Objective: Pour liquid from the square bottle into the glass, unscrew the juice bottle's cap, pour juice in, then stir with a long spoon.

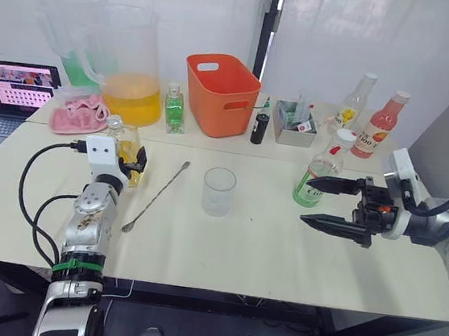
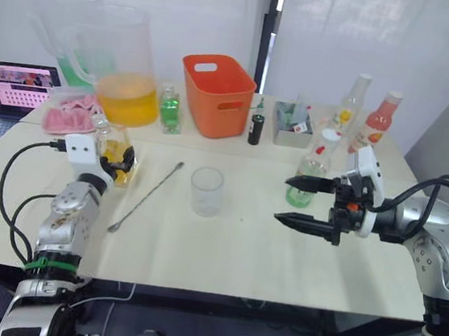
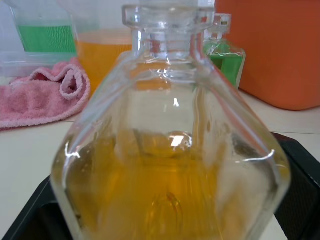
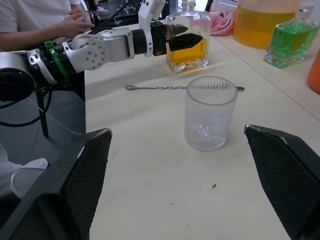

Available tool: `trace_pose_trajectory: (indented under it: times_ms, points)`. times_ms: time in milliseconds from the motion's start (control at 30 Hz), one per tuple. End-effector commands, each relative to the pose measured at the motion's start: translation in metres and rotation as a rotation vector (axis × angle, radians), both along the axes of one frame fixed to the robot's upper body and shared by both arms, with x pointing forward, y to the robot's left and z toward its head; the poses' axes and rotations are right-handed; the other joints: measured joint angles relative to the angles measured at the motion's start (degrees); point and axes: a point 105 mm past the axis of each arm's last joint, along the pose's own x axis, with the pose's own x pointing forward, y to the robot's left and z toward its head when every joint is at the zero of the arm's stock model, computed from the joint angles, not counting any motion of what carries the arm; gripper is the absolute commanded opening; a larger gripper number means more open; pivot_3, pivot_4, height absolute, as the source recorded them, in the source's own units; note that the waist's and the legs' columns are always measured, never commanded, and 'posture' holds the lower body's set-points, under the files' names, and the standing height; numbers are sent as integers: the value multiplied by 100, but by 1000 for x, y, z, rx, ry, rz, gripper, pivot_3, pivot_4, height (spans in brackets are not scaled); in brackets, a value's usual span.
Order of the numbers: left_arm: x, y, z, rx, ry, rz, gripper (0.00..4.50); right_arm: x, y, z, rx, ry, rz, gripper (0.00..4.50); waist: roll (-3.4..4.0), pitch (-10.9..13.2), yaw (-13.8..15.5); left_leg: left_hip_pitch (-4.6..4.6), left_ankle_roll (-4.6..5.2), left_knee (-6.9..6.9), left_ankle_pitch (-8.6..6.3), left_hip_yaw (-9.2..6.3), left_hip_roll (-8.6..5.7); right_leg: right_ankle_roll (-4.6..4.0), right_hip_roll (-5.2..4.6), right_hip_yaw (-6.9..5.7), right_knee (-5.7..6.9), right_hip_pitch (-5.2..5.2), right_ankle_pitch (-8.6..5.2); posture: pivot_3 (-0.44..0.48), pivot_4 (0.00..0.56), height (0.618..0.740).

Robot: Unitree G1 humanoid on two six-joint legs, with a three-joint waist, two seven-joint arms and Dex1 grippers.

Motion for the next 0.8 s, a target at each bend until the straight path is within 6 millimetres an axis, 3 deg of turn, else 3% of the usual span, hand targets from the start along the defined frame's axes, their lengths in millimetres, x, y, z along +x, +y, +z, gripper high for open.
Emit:
trace_pose_trajectory:
  times_ms: [33,233,467,567,667,800]
  points:
    - [8,2,12,11,-34,-3,4460,-4,0,10,-8,-62,-2,4500,0,0,2,0,0,0,0,-1,0,0,0,0,0,0,0,0,150,717]
    - [11,4,13,7,-44,-15,2807,-4,-3,7,-10,-65,-23,4500,-1,0,5,-1,-1,-1,0,-1,-2,2,-1,0,-1,1,0,0,150,717]
    - [2,10,29,38,-115,-2,2811,-3,0,6,1,-66,-23,4500,-2,1,2,-2,-1,-2,0,-1,-2,4,-2,0,-2,1,1,0,150,717]
    - [-6,11,46,59,-179,-26,2811,-2,2,5,7,-66,-20,4500,-4,3,-15,-3,0,-6,0,-1,-1,5,-1,0,-4,-2,1,0,150,717]
    - [-21,8,70,111,-252,-114,2811,-2,3,5,15,-63,-14,4500,-17,10,-28,-22,2,-9,1,-2,0,5,1,0,0,-23,2,0,150,717]
    - [-53,5,81,150,-298,-287,2811,-8,4,2,15,-9,13,4500,-19,13,-29,-56,22,-8,18,-3,0,18,1,1,2,-51,12,0,150,717]
